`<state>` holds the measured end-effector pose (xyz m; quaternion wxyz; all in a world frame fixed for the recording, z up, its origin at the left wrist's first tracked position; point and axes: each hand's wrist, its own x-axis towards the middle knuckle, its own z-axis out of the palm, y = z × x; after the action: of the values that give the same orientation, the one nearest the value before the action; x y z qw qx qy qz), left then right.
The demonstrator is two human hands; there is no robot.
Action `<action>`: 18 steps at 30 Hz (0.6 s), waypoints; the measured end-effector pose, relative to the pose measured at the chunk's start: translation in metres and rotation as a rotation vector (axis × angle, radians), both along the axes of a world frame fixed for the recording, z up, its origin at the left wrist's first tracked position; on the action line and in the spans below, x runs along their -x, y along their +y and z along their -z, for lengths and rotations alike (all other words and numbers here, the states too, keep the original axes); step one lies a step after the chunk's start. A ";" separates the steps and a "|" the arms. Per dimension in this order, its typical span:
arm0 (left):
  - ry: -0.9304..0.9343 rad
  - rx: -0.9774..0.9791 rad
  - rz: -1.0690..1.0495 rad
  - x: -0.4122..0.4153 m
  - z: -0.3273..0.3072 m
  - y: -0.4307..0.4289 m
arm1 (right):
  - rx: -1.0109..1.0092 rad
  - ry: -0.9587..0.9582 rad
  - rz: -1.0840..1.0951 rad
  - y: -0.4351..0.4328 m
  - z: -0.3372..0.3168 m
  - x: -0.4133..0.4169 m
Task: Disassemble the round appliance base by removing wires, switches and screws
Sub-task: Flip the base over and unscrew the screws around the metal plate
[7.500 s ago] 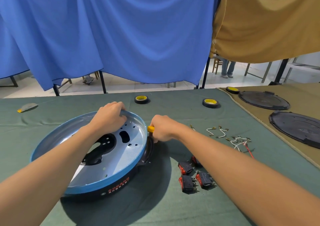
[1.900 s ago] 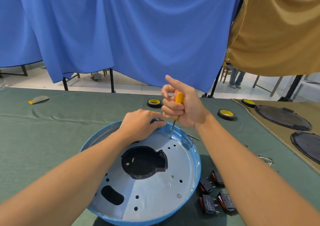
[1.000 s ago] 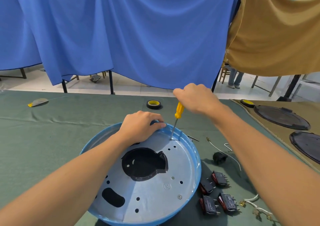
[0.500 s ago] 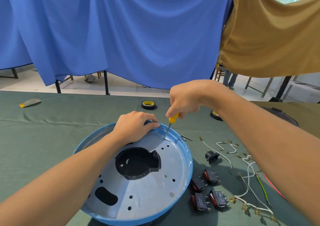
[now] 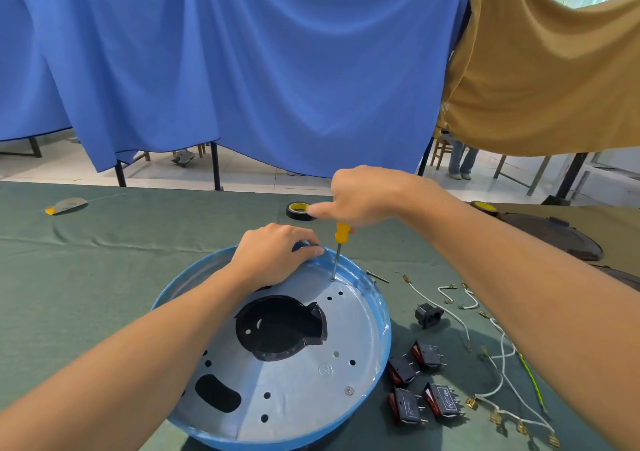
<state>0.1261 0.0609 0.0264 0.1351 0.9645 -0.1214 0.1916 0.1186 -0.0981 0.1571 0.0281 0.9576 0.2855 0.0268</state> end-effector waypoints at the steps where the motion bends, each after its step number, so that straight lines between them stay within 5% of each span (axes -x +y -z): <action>1: 0.003 -0.001 0.003 0.000 0.000 -0.001 | 0.030 -0.003 0.001 0.000 0.000 0.000; 18: 0.002 -0.002 -0.013 0.005 -0.006 -0.003 | 0.072 0.102 -0.282 -0.016 -0.010 0.005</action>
<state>0.1211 0.0579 0.0326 0.1332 0.9656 -0.1153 0.1912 0.1134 -0.1145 0.1667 0.0436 0.9064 0.4191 -0.0285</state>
